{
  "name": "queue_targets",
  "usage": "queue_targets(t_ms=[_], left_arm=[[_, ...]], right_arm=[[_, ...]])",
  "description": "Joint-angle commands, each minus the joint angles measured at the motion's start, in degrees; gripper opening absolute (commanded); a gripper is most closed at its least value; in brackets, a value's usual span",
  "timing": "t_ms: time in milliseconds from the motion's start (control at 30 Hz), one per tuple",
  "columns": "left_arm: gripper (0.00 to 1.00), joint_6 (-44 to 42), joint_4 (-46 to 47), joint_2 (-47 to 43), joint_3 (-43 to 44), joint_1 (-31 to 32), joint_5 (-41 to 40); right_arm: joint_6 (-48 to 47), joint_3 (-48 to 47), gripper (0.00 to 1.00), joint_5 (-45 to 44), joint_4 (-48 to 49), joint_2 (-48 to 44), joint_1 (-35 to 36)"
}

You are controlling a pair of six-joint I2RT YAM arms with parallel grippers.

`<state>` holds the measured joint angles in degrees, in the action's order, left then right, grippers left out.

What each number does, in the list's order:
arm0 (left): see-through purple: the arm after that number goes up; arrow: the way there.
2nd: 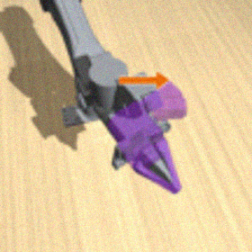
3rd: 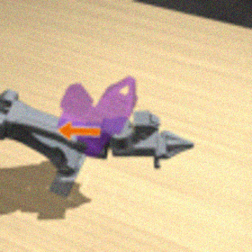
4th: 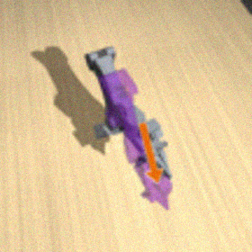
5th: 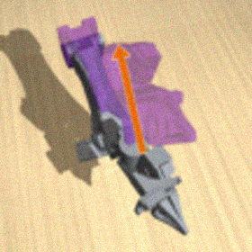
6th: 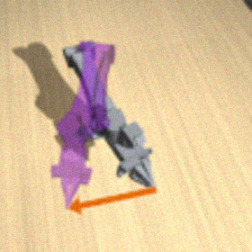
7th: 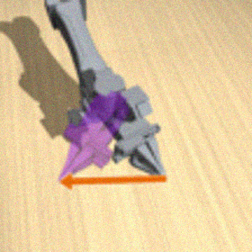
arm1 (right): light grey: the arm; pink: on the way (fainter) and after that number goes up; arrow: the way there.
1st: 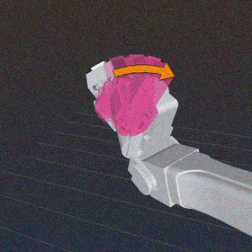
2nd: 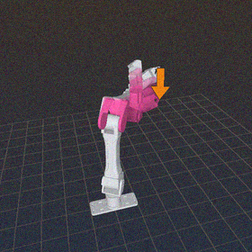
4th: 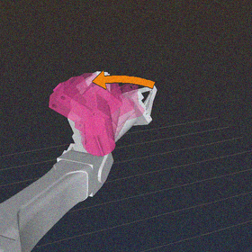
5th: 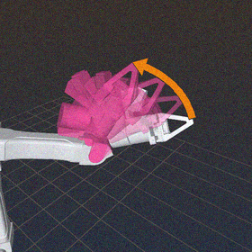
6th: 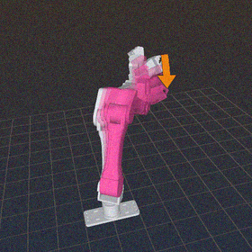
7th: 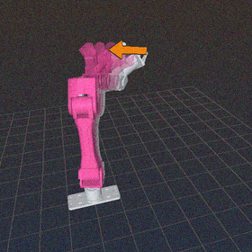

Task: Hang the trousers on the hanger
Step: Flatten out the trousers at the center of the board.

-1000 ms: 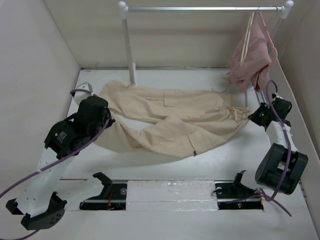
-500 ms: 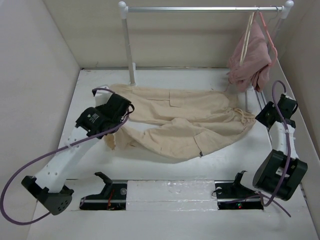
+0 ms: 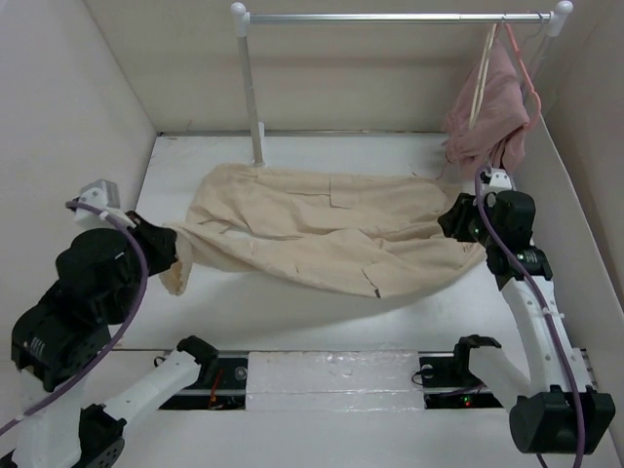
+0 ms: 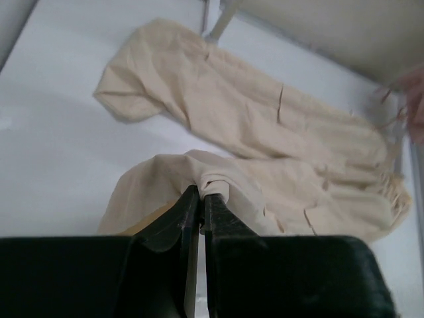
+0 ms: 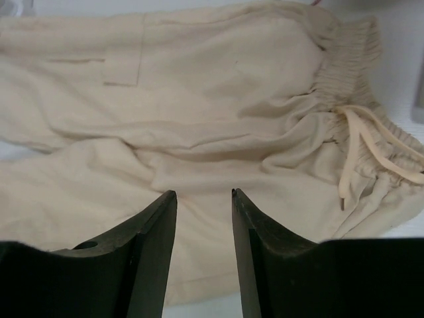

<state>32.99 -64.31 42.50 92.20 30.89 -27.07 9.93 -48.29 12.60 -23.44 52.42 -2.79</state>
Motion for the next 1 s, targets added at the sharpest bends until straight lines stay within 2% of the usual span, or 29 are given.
queue_targets(t_ms=[0,133,300,333,367,400,533,567,600,667,733,767,833,867,900,933,967], left_arm=[[0.0,-5.8,-0.9,2.7,-5.6,-0.2,12.1],[0.0,-2.9,-0.9,-5.2,-9.6,-0.2,15.2],[0.0,-2.1,-0.9,-12.5,-7.4,-0.2,17.4],[0.03,-2.3,-0.9,-12.7,-6.6,-0.2,17.7],[0.2,-2.6,-0.9,-12.1,-4.9,-0.2,17.9],[0.27,-3.0,-1.0,-11.6,-4.0,-0.2,18.6],[0.26,-6.9,-0.6,-7.4,2.7,-0.2,17.3],[0.2,-9.2,-0.6,-5.9,4.1,-0.2,17.7],[0.2,-10.8,-0.4,-5.0,4.3,-0.2,20.5],[0.24,-12.0,-0.7,-2.0,4.3,-0.2,19.8],[0.27,-9.8,-0.3,-0.3,3.2,-0.2,14.5],[0.3,-8.0,3.0,1.1,0.5,-0.2,12.8],[0.35,-6.5,7.1,3.7,-2.7,-0.2,8.5],[0.37,-5.2,11.0,7.6,-4.9,-0.2,6.7],[0.38,-2.3,13.6,9.5,-6.2,-0.2,2.9],[0.38,0.0,17.3,11.9,-7.6,-0.2,0.4],[0.46,2.1,19.5,16.5,-8.4,-0.2,-1.6]], right_arm=[[-3.7,2.5,0.45,3.6,0.4,-2.1,1.5],[-9.0,1.3,0.47,0.0,-8.1,-0.7,2.2],[-12.4,2.1,0.48,-0.8,-10.4,-0.7,0.6],[-12.1,2.3,0.48,-0.4,-10.2,-0.5,0.6],[-11.7,2.6,0.48,0.0,-10.0,-0.2,0.6],[-11.7,3.1,0.48,0.3,-9.7,0.0,0.6],[-11.9,2.9,0.48,0.2,-9.3,1.5,0.0],[-12.3,2.6,0.48,0.1,-9.3,1.9,0.0],[-12.4,2.4,0.49,0.1,-9.4,2.2,0.0],[-12.8,1.6,0.49,0.1,-9.6,2.6,0.0],[-12.8,1.5,0.49,0.5,-9.2,3.1,0.0],[-12.9,1.6,0.48,0.9,-9.3,3.3,0.0],[-12.7,2.1,0.39,3.1,-8.3,3.4,0.0],[-12.4,2.9,0.3,3.7,-7.9,3.4,0.6],[-12.1,3.3,0.09,4.3,-7.5,3.4,1.3],[-12.0,3.7,0.05,5.1,-6.5,3.3,1.9],[-12.0,4.1,0.01,5.2,-6.2,3.2,2.6]])
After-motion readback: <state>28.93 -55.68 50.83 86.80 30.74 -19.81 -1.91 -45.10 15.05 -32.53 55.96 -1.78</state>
